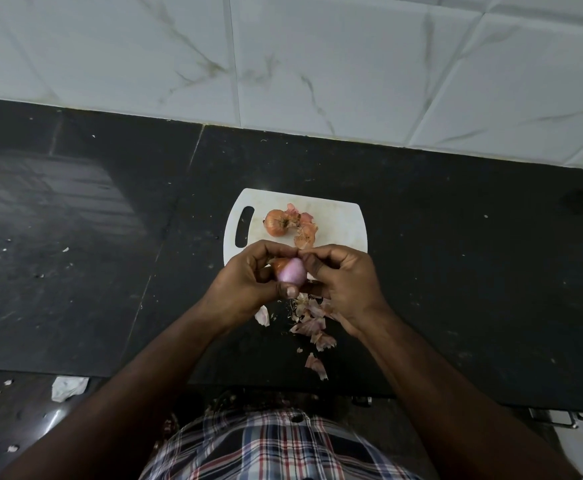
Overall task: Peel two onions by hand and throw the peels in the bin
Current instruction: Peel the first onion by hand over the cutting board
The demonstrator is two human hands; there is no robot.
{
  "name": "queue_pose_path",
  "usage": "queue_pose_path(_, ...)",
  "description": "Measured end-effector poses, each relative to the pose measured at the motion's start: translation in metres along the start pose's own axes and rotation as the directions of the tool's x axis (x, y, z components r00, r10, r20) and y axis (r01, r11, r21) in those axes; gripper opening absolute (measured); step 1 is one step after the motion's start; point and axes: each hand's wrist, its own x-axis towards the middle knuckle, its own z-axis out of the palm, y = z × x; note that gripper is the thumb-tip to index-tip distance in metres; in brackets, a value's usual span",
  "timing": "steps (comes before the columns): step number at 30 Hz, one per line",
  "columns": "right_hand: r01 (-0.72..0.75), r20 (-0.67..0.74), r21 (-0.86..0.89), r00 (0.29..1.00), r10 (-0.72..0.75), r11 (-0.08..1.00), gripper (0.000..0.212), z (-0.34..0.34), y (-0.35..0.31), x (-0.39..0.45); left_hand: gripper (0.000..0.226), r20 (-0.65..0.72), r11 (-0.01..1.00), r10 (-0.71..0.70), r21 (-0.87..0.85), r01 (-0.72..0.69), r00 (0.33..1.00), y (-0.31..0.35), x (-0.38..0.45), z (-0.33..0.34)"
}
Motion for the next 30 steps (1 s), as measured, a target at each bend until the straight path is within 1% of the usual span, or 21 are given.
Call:
queue_pose_path(3,-0.003,0.068,-0.079,0.998,0.008,0.997,0.010,-0.002,-0.001,-0.001,0.060,-0.003,1.000,-0.007,0.025,0.007,1.000,-0.002,-0.001,0.002)
queue_pose_path(4,0.001,0.091,-0.123,0.996,0.010,0.992,0.013,-0.001,0.000,-0.002,0.061,-0.010,0.998,-0.007,0.054,0.008,1.000,-0.002,-0.001,0.002)
queue_pose_path(6,0.014,0.075,-0.182,0.997,0.000,0.983,0.022,0.001,0.001,-0.003,0.062,-0.013,0.993,-0.003,0.117,0.005,1.000,-0.001,0.000,0.002)
queue_pose_path(7,0.004,0.055,-0.160,0.999,0.005,0.987,0.023,0.002,0.000,-0.002,0.062,-0.013,0.991,-0.001,0.134,0.003,1.000,-0.001,0.000,0.001)
queue_pose_path(9,-0.050,0.038,-0.044,0.998,0.052,0.998,0.022,0.003,-0.003,-0.003,0.062,-0.017,0.992,0.000,0.127,0.002,1.000,-0.001,0.000,0.002)
queue_pose_path(11,-0.076,0.034,0.032,0.997,0.075,0.997,0.018,0.002,-0.005,-0.003,0.063,-0.023,0.997,0.001,0.083,0.001,1.000,-0.002,-0.001,0.002)
queue_pose_path(15,-0.023,0.037,0.085,0.999,0.020,0.996,0.018,0.002,-0.002,-0.006,0.070,-0.016,1.000,-0.007,0.016,0.008,1.000,-0.002,0.000,0.002)
queue_pose_path(18,0.020,0.039,0.093,0.999,-0.023,0.995,0.019,0.002,-0.001,-0.010,0.065,-0.017,0.990,-0.018,-0.138,0.016,1.000,-0.002,-0.003,0.005)
queue_pose_path(21,0.034,0.043,0.122,0.998,-0.040,0.992,0.020,0.003,-0.002,-0.012,0.061,0.037,0.957,-0.011,-0.289,0.021,0.999,-0.004,-0.007,0.005)
queue_pose_path(23,0.052,0.041,0.122,0.998,-0.058,0.991,0.019,0.004,-0.002,-0.013,0.058,0.050,0.936,-0.008,-0.351,0.025,0.999,-0.004,-0.008,0.005)
queue_pose_path(27,0.123,0.035,0.096,0.991,-0.127,0.988,0.021,0.006,-0.002,-0.015,0.046,0.009,0.918,-0.017,-0.395,0.019,1.000,0.001,-0.008,0.005)
queue_pose_path(30,0.191,0.044,0.056,0.980,-0.194,0.980,0.021,0.007,0.001,-0.016,0.041,-0.067,0.929,-0.025,-0.369,-0.002,0.997,0.004,-0.009,0.007)
